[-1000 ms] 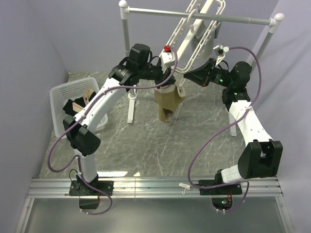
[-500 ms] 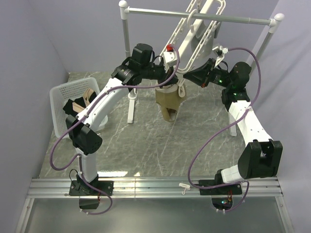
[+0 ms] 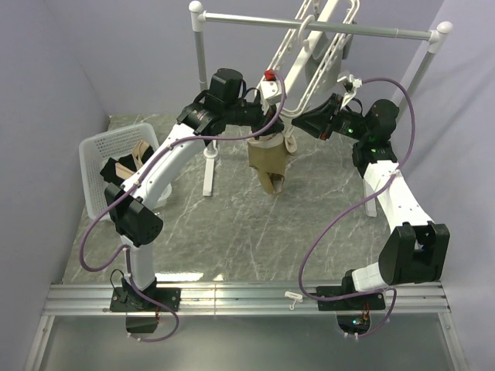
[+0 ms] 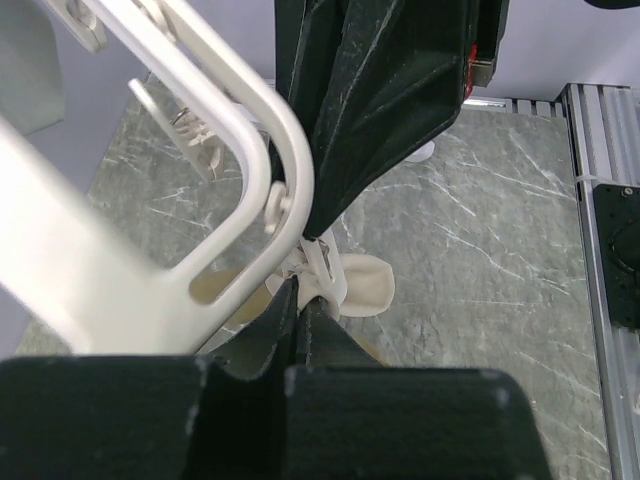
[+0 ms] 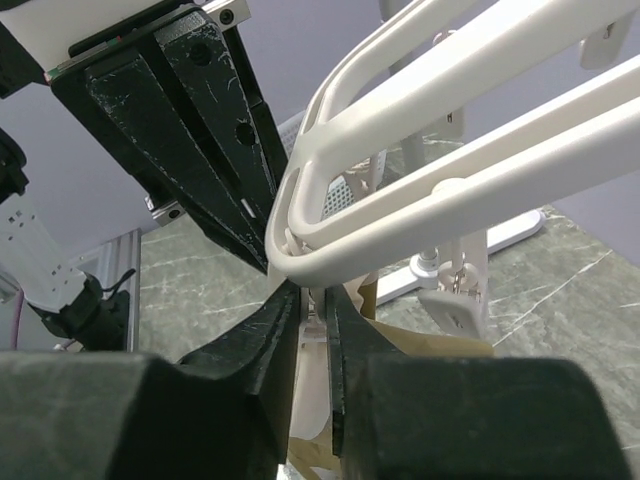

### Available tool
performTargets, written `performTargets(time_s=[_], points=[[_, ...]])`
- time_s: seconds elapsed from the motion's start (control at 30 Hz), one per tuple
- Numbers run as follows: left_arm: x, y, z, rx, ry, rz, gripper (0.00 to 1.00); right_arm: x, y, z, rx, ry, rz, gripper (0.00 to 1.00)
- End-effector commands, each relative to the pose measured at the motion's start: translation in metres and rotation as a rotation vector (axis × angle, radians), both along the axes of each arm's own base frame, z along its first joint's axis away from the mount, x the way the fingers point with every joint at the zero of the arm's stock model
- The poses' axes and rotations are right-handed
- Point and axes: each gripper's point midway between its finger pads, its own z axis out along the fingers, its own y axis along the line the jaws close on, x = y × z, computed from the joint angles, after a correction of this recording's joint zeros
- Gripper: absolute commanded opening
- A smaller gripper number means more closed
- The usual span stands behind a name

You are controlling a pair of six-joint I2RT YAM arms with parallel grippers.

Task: Clip the underwear to the hanger

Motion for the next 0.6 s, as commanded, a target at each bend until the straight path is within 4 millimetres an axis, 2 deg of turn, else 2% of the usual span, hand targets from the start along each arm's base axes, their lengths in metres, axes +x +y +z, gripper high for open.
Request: performTargets(time_s=[0.0, 0.57], points=[[-0.009, -0.005, 0.032, -0.069, -0.048, -0.039, 0.00, -0.008, 0.005, -0.011, -0.011, 0.032, 0.031, 0.22], [-0.002, -0.004, 0.031, -0.055, -0.074, -0.007, 0.00, -0.019, 0.002, 0.002, -0.007, 0.026, 0.035, 0.43]])
